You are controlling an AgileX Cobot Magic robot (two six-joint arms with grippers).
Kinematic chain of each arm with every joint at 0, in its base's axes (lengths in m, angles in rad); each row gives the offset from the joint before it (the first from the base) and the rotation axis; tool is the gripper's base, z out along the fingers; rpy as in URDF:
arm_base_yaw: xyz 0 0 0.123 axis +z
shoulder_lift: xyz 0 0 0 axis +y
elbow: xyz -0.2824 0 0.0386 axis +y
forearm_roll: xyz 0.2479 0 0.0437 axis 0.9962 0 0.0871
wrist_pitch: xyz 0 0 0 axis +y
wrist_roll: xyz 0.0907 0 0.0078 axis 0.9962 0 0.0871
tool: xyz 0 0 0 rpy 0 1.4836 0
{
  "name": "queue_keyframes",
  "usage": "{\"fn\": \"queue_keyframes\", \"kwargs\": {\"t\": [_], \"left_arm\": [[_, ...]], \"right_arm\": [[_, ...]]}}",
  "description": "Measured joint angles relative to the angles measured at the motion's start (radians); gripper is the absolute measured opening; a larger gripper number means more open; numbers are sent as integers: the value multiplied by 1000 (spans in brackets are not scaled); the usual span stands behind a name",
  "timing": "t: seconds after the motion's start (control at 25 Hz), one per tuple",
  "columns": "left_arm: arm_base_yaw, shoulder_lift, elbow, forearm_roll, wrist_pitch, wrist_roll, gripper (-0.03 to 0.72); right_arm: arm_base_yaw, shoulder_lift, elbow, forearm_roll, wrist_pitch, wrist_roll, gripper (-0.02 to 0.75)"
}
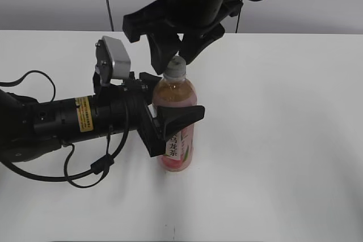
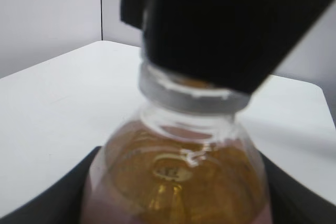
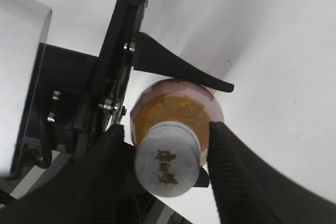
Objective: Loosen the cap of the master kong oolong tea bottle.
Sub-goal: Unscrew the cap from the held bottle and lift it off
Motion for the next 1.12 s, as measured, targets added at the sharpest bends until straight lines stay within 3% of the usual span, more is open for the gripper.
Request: {"fn": "queue_keyframes", "kwargs": {"t": [0.16,0.48,1.12], "left_arm": [[0,0,0,0,0,0,455],[0,0,0,0,0,0,455],[0,0,0,0,0,0,455]], "right_arm": [[0,0,0,-3,0,-36,277],[0,0,0,-1,0,-231,277],[0,0,0,13,4,-995,277]]}}
